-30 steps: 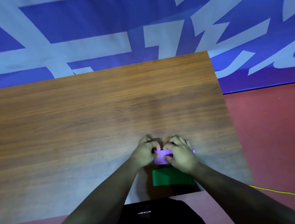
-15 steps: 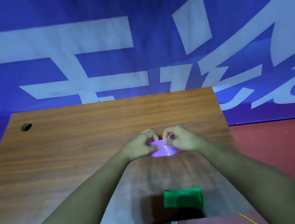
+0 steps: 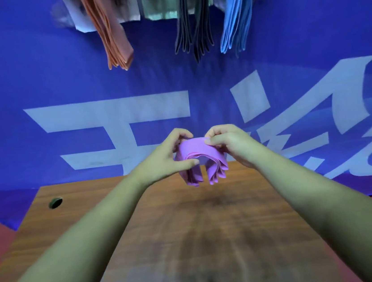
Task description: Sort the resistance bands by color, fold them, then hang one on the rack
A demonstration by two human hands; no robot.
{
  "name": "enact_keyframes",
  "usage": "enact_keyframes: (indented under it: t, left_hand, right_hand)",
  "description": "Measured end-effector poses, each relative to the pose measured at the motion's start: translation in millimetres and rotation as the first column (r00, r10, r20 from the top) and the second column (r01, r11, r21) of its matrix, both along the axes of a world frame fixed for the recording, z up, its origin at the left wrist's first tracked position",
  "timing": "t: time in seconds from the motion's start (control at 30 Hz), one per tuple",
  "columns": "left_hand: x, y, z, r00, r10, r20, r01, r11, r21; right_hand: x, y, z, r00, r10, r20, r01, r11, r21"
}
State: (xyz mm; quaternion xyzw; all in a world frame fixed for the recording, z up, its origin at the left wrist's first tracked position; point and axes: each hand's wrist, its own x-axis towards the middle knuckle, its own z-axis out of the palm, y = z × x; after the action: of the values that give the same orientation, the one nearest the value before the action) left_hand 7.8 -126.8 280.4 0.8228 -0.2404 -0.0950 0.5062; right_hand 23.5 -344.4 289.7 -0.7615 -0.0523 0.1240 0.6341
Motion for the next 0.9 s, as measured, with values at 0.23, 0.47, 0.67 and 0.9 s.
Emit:
enact_keyframes:
  t: [0.23,0.47,0.67,0.9]
  left_hand:
    - [24.3,16.1,47.5,1.000,0.020,0.009,-0.018,0.987,-0.161]
    - [36.0,29.5,106.7,0.995,0.019,0.100,-0.004,0.990,-0.142]
    - [35.2,49.5,151.5,0.963,-0.069,0.259,0.042,0.993,0.110]
    - [29.2,64.0,170.3,0.961,-0.031,0.275,0.021,0.999,0.041]
  right_hand:
    - [0.7,15.0,47.9,0.986,0.029,0.162,-0.018,0.997,-0.074]
    - [-0.2,40.9,92.1,0.894,0.190,0.407,-0.076,0.957,-0.280]
    - [7.6,51.3,131.6,0.844,0.154,0.513,-0.072,0.982,-0.176]
    - [8.0,65.7,160.9,0.821,0.092,0.563,-0.007,0.988,-0.152]
